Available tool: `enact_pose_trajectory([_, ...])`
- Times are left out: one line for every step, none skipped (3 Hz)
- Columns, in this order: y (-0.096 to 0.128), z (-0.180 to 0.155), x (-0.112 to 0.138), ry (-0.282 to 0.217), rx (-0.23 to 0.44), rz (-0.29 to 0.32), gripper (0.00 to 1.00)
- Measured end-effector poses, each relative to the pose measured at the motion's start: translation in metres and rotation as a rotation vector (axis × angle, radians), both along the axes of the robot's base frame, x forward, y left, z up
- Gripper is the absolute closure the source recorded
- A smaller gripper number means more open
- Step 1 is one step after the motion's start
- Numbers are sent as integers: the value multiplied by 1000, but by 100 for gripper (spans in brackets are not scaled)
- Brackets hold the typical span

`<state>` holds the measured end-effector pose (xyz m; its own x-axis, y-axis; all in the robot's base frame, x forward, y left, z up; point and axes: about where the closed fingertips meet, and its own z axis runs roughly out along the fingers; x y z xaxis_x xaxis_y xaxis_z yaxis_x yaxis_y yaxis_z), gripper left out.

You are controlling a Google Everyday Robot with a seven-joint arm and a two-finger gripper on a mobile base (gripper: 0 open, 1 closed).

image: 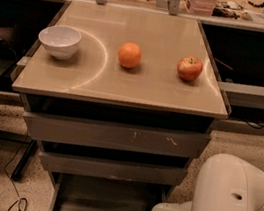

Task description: Close bottom drawer

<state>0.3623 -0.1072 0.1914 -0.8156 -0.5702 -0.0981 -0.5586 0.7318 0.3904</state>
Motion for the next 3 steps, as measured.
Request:
enact_pose_trajectory([2,4,11,-37,-22,1,100])
enact_pose_trajectory([7,-1,24,-83,-22,-32,100])
enact_pose_trajectory([4,-8,39,-127,-33,-63,100])
